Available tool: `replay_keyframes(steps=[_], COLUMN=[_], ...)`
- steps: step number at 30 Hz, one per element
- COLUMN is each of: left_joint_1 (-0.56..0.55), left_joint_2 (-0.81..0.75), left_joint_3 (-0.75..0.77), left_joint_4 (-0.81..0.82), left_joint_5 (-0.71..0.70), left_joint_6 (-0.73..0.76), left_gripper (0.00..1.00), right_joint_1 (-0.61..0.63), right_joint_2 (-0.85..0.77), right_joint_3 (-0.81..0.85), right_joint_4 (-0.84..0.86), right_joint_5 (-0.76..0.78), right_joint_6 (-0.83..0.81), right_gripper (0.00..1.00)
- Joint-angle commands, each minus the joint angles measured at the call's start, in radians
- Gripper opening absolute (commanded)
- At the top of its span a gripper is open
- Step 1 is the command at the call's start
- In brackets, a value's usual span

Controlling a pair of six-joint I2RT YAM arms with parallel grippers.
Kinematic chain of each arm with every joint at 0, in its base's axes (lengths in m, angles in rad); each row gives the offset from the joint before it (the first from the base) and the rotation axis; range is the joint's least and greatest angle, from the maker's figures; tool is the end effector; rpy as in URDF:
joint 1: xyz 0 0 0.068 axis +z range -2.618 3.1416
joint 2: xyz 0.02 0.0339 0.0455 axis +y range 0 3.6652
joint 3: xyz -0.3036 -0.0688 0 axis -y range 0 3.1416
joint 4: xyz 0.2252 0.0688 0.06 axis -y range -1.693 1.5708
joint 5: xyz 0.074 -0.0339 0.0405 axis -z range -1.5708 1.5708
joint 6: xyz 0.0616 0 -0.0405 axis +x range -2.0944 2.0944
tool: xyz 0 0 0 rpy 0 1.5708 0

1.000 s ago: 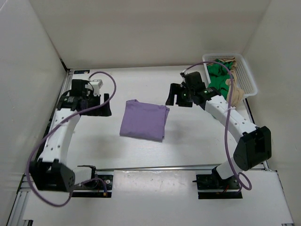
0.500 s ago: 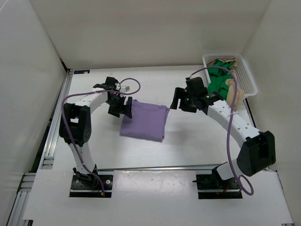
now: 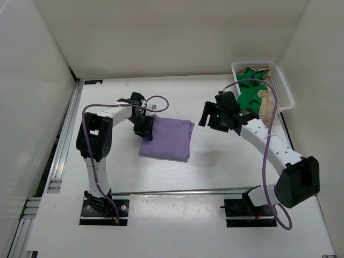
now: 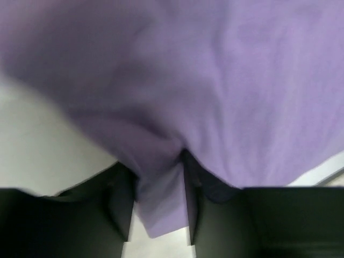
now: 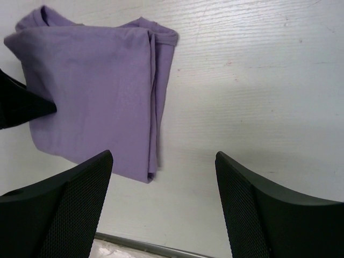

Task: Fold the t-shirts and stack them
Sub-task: Put the neatly folded tshirt into the corner of the board with the left arm

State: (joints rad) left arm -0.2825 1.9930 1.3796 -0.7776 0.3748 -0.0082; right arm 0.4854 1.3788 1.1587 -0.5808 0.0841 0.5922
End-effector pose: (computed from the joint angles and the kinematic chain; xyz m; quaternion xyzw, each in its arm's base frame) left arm 0.3650 -0.1294 0.1807 0.1504 0.9670 -0.1964 0.0604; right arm 0.2582 0.1303 0.3237 0.0652 0.9238 0.1591 0.3420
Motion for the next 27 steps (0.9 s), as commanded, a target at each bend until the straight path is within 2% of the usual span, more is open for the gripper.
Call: replay_keyframes(steps=[1, 2, 3, 4, 12, 18, 22, 27], left_joint_1=[-0.053, -0.053, -0.053, -0.044, 0.061, 0.199, 0.281, 0.365], left_joint_2=[0.027, 0.027, 0.038, 0.047, 0.101, 0.213, 0.309, 0.447], left_joint_3=[0.018, 0.018, 0.028, 0.044, 0.211, 0.424, 0.6, 0.83], left_joint_4=[0.009, 0.009, 0.009, -0.002, -0.048, -0.086, -0.095, -0.002], left_joint_5=[0.078, 0.078, 0.078, 0.066, -0.069, -0.187, -0.376, -0.551], left_joint_6=[0.008, 0.008, 0.008, 0.008, 0.008, 0.008, 0.008, 0.008], left_gripper=[0.43, 0.35, 0.17, 0.1, 0.1, 0.1, 0.1, 0.1], right_joint_1=[-0.001, -0.001, -0.001, -0.001, -0.042, -0.071, -0.08, -0.08], right_joint_2=[-0.046, -0.055, -0.055, -0.064, -0.051, 0.019, 0.069, 0.161], right_joint_3=[-0.01, -0.01, -0.01, -0.01, -0.001, 0.081, 0.137, 0.235], right_joint_4=[-0.007, -0.019, -0.019, -0.03, -0.039, -0.071, -0.106, -0.16], right_joint_5=[0.058, 0.071, 0.095, 0.104, 0.115, 0.135, 0.155, 0.155], right_joint_6=[0.011, 0.011, 0.011, 0.011, -0.009, -0.043, -0.063, -0.074], right_gripper=[0.81, 0.81, 0.81, 0.81, 0.82, 0.82, 0.82, 0.82])
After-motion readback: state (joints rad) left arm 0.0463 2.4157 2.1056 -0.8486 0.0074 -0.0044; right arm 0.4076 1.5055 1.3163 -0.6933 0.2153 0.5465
